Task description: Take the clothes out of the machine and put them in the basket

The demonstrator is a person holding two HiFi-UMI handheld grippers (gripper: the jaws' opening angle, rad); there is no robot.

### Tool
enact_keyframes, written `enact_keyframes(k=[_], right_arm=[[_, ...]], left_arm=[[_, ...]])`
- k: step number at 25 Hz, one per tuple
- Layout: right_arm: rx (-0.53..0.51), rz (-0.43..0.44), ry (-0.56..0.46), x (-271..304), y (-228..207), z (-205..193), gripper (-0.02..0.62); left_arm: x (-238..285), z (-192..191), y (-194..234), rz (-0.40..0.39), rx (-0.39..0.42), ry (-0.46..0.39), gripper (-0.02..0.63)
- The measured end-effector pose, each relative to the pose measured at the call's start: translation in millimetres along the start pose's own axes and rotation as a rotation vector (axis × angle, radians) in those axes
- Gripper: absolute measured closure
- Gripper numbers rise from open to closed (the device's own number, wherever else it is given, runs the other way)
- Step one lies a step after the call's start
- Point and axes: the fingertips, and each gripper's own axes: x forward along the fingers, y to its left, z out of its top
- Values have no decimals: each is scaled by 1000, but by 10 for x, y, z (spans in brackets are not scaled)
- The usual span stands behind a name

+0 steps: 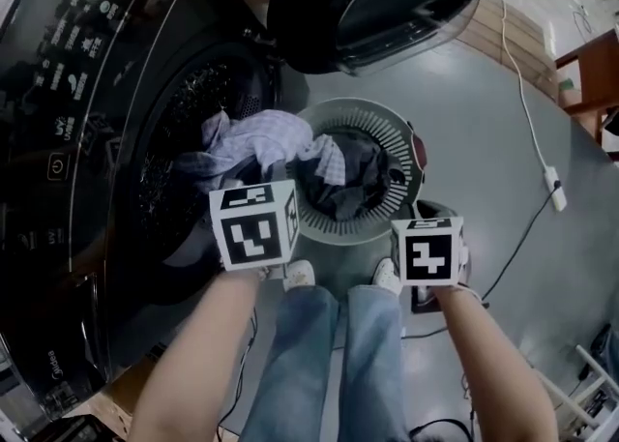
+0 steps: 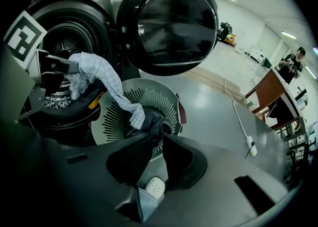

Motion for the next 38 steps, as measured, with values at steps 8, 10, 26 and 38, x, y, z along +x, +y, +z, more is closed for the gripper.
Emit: enact_keyframes(k=[8,10,26,38], right_arm=[[8,-22,-22,-211,-228,30,532],[13,-25,-26,-272,-277,46,532],[72,-31,-112,-1072,-450,495,537],[87,-8,-148,-1088,-437,410,538]], left_arm=[[-337,351,-722,-198,-52,-85,566],[-430,411,-882,-234,-35,-96,566],[-1292,1288,-1418,-374,-16,-229,566],[-1207,909,-1432,-341,17,-154,566]])
